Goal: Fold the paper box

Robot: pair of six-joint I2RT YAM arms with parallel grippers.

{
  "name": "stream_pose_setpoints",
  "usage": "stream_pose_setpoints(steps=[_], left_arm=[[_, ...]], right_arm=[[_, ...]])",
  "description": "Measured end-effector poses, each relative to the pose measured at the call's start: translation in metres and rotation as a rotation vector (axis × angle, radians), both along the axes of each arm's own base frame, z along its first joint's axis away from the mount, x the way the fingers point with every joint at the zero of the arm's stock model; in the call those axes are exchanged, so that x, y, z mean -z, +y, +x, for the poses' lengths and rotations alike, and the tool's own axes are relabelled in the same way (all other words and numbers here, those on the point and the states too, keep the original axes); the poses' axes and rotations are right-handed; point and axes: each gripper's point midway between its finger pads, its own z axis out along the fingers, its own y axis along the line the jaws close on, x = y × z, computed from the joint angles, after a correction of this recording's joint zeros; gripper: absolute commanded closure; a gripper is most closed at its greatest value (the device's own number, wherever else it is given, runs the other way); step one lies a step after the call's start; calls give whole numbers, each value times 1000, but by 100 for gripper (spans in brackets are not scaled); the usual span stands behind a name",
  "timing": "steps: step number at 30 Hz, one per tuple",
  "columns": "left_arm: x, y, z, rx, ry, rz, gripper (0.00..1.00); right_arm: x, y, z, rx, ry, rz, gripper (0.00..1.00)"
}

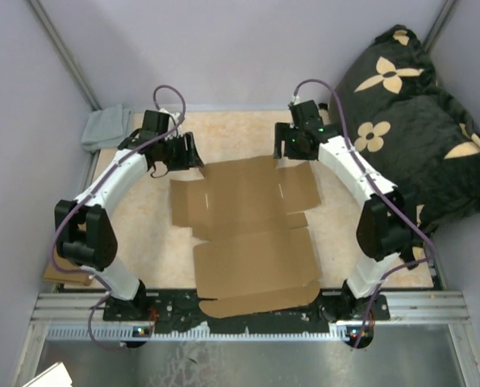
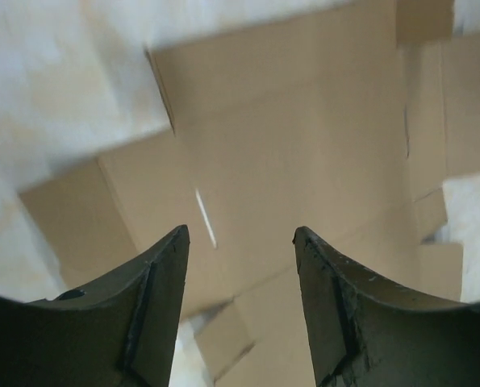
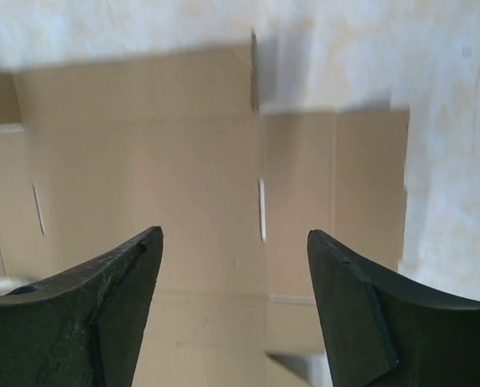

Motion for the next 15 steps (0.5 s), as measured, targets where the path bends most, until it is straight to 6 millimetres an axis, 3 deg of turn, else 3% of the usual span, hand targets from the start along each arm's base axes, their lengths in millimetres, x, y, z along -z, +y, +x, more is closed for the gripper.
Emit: stream_pose_setpoints(steps=[3, 9, 12, 15], left_arm=[[15, 3, -47, 28, 55, 4, 37], [73, 15, -134, 55, 240, 8, 36], [83, 17, -152, 52, 285, -2, 36], [84, 18, -157, 46, 299, -9, 35]], right_arm=[[15, -13, -35, -4, 48, -17, 27], [102, -41, -120, 8, 329, -85, 28], [115, -44, -138, 17, 391, -81, 28], [110, -42, -140, 32, 382, -57, 28]])
